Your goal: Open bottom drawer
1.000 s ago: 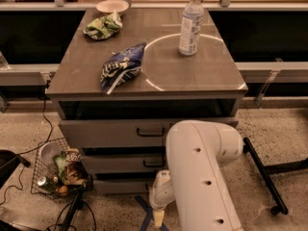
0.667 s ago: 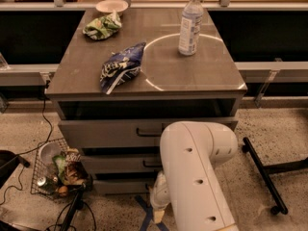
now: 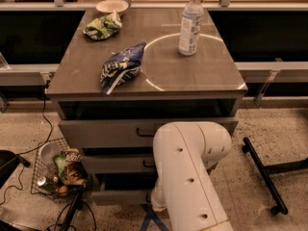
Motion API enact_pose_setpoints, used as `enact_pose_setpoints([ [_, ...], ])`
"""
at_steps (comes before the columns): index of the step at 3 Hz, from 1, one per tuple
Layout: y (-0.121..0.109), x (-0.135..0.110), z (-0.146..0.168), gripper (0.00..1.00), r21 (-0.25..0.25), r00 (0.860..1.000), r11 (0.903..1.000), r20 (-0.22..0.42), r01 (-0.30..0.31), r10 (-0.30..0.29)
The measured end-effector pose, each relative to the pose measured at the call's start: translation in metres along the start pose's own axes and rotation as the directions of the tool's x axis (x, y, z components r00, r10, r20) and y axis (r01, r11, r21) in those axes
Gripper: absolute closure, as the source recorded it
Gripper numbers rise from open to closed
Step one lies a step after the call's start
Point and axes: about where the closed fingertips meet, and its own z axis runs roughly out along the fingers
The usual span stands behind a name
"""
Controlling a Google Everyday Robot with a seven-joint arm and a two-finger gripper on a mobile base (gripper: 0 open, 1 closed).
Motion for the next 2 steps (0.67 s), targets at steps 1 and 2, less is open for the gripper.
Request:
enact_pose_setpoints([
  [1, 0.0012, -0.0003, 0.0001, 0.96, 0.0, 1.0, 1.0, 0.0, 0.0, 0.0],
  [2, 0.0017, -0.0004, 0.0001, 1.0, 0.0, 1.0, 1.0, 0.0, 0.0, 0.0],
])
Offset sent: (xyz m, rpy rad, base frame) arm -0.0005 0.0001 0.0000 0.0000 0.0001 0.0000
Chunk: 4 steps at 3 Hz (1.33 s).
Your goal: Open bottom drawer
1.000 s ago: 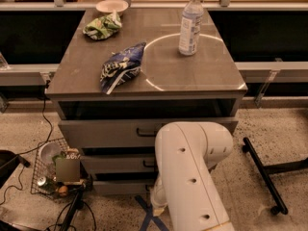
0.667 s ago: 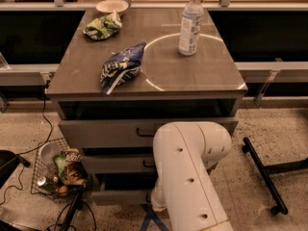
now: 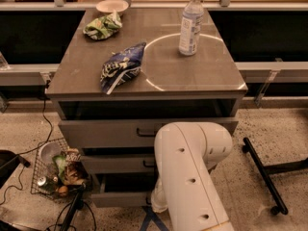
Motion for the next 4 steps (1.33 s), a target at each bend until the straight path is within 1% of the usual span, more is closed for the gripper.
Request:
enact_pose_setpoints([
  [3, 0.006, -0.006, -0.007, 1.0, 0.012, 1.0, 0.9999, -0.001, 0.012, -0.012],
  [4, 0.009, -0.007, -0.016, 1.0, 0.027, 1.0, 0.9994, 0.009, 0.023, -0.024],
])
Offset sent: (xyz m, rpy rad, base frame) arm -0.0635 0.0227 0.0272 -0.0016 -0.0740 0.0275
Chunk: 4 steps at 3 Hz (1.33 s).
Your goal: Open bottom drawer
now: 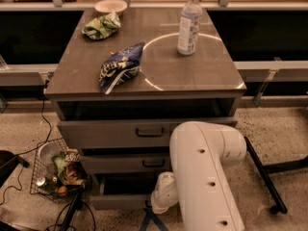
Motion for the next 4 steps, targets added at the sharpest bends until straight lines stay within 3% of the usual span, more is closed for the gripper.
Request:
enact_pose_setpoints([
  [3, 0.003, 0.0, -0.02, 1.0, 0.034, 1.0, 0.9992, 0.023, 0.018, -0.019],
  [4, 0.005, 0.0, -0.059, 1.0, 0.079, 0.998, 0.9964, 0.051, 0.032, -0.036],
])
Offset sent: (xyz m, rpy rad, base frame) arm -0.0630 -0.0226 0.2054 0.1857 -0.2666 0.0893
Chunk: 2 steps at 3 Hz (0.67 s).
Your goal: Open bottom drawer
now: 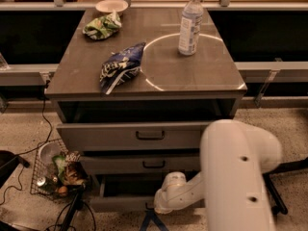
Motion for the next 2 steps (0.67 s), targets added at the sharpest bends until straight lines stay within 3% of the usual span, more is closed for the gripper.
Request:
enact_pose_setpoints([
  [1, 0.0, -0.002, -0.076, 1.0, 0.086, 0.998, 0.9962, 0.053, 0.017, -0.022],
  [2, -0.001, -0.002, -0.119, 1.0, 0.135, 0.997, 0.9906, 0.069, 0.02, -0.03],
])
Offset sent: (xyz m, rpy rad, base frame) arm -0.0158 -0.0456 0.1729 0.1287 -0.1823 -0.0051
